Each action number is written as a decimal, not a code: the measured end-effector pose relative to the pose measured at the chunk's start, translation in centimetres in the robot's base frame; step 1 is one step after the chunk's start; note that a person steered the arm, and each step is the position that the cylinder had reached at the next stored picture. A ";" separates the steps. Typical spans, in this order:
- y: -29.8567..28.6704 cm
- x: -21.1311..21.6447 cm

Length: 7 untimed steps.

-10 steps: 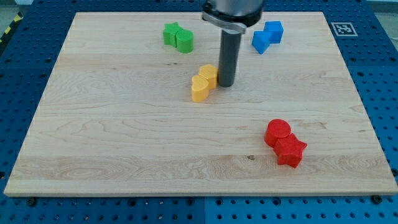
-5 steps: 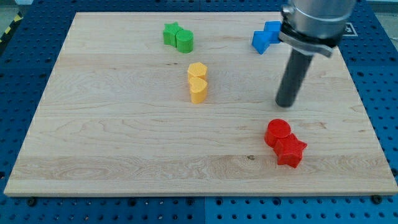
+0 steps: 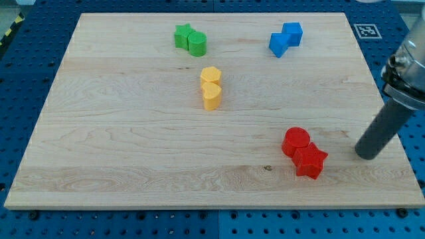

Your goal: Push the red star to the bottom center of the board

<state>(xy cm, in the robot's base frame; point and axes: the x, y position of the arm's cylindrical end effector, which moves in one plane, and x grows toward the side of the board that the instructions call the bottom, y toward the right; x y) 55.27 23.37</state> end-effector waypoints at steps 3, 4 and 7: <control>-3.4 0.9; -7.4 1.6; -12.4 2.7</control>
<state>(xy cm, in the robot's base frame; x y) 57.97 11.00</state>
